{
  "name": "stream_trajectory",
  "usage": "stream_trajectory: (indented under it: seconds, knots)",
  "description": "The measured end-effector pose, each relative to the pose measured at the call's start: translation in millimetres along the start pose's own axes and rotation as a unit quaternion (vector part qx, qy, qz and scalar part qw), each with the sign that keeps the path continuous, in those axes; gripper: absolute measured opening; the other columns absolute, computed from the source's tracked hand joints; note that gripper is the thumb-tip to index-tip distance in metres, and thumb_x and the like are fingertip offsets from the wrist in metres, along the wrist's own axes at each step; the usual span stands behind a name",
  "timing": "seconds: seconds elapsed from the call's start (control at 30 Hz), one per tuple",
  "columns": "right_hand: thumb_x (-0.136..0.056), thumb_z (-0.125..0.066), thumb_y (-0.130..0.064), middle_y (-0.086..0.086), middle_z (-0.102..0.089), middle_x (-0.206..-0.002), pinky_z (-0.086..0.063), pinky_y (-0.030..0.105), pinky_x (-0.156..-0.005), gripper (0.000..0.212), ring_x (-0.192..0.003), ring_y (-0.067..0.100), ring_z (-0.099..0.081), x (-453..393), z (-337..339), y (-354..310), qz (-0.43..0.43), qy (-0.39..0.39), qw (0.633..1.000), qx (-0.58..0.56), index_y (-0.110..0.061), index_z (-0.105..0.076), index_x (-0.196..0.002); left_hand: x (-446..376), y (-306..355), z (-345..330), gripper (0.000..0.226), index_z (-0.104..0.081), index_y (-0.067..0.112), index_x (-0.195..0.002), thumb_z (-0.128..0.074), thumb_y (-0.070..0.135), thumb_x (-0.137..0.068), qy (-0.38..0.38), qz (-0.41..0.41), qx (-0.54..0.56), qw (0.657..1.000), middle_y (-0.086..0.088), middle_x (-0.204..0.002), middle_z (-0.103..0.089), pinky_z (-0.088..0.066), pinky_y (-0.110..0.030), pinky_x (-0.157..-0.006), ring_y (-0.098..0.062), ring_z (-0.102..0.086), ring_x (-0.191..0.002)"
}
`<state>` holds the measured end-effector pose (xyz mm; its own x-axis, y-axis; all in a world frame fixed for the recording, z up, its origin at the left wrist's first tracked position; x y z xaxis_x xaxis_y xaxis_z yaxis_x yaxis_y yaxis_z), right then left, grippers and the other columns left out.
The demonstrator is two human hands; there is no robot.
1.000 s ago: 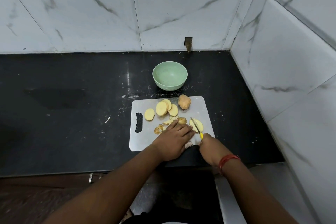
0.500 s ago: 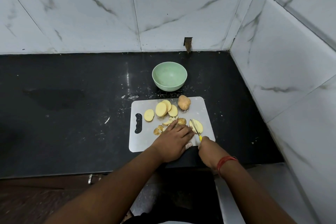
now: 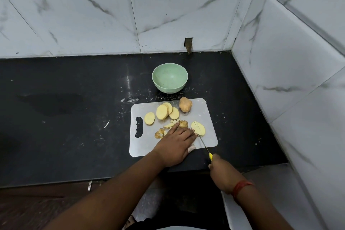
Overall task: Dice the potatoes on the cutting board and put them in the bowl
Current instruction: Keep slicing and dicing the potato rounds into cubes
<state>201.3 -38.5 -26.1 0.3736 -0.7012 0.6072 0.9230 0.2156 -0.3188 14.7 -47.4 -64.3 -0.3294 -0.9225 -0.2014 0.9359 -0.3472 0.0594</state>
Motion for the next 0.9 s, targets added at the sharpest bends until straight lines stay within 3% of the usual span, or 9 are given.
stream_trajectory:
  seconds: [0.1, 0.17, 0.27, 0.37, 0.57, 0.73, 0.9]
  knots:
    - [-0.099, -0.042, -0.016, -0.002, -0.049, -0.079, -0.038, 0.023, -0.061, 0.003, -0.069, 0.007, -0.047, 8.8, 5.0, 7.6, -0.002, -0.014, 1.0, -0.023, -0.013, -0.041, -0.099, -1.4, 0.8, 1.1, 0.052, -0.053, 0.017, -0.146, -0.034, 0.046, -0.107, -0.008, -0.004, -0.001, 1.0, -0.004, -0.143, -0.055, -0.022, -0.051, -0.124, -0.025, -0.047, -0.135]
    - [-0.102, -0.042, -0.021, 0.002, -0.053, -0.085, -0.039, 0.027, -0.066, 0.008, -0.075, 0.011, -0.051, 16.1, 15.2, 9.6, -0.002, -0.007, 0.999, -0.046, -0.014, -0.042, -0.098, -2.1, 0.6, 1.4, 0.052, -0.053, 0.017, -0.146, -0.034, 0.046, -0.107, -0.009, -0.011, -0.006, 1.0, -0.005, -0.143, -0.055, -0.022, -0.052, -0.124, -0.026, -0.047, -0.135]
    - [-0.103, -0.044, -0.024, 0.009, -0.057, -0.097, -0.039, 0.028, -0.075, 0.011, -0.088, 0.023, -0.055, 17.4, 35.4, 11.8, -0.002, 0.062, 0.994, -0.093, -0.015, -0.043, -0.097, -2.1, 0.5, 2.7, 0.054, -0.053, 0.015, -0.145, -0.034, 0.048, -0.107, -0.006, -0.022, -0.017, 1.0, -0.007, -0.143, -0.054, -0.023, -0.054, -0.123, -0.028, -0.044, -0.138]
    - [-0.102, -0.043, -0.024, 0.012, -0.058, -0.098, -0.036, 0.028, -0.073, 0.012, -0.081, 0.023, -0.051, -0.6, 49.3, 13.7, -0.023, 0.1, 0.989, -0.108, -0.014, -0.043, -0.095, -2.6, 0.5, 3.2, 0.055, -0.052, 0.016, -0.146, -0.033, 0.049, -0.107, -0.009, -0.026, -0.018, 0.999, -0.009, -0.144, -0.052, -0.023, -0.055, -0.123, -0.029, -0.041, -0.141]
    - [-0.102, -0.037, -0.025, 0.018, -0.064, -0.11, -0.048, 0.039, -0.081, 0.018, -0.099, 0.035, -0.061, -40.3, 68.7, -10.4, -0.015, 0.203, 0.971, -0.129, -0.012, -0.045, -0.112, -8.2, 2.0, 3.6, 0.055, -0.05, 0.015, -0.146, -0.033, 0.048, -0.107, -0.017, -0.022, -0.007, 1.0, -0.01, -0.14, -0.051, -0.02, -0.053, -0.123, -0.028, -0.042, -0.137]
    - [-0.093, -0.054, -0.03, 0.011, -0.065, -0.109, -0.052, 0.039, -0.082, 0.028, -0.095, 0.031, -0.062, -57.7, 67.7, -25.7, 0.008, 0.153, 0.984, -0.094, -0.017, -0.045, -0.116, -10.9, 0.1, 5.4, 0.055, -0.053, 0.007, -0.141, -0.035, 0.045, -0.106, -0.001, -0.007, 0.051, 0.999, -0.012, -0.138, -0.052, -0.017, -0.047, -0.126, -0.03, -0.047, -0.132]
    - [-0.09, -0.063, -0.032, 0.009, -0.063, -0.108, -0.048, 0.033, -0.073, 0.045, -0.094, 0.027, -0.062, -67.8, 63.6, -27.8, 0.033, 0.147, 0.988, -0.032, -0.02, -0.042, -0.128, -9.2, -3.5, 4.9, 0.056, -0.053, 0.01, -0.142, -0.034, 0.049, -0.106, -0.021, 0.026, 0.045, 0.998, -0.024, -0.149, -0.043, -0.02, -0.051, -0.125, -0.04, -0.036, -0.143]
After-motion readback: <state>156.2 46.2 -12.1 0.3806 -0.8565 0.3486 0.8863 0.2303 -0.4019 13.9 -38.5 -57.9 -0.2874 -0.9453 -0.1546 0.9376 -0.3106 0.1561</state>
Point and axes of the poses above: each hand's wrist, its own x-axis away from the middle knuckle, its own z-axis out of the back of the hand, y = z × x, the point moved 4 cm from there along -x, towards the middle knuckle
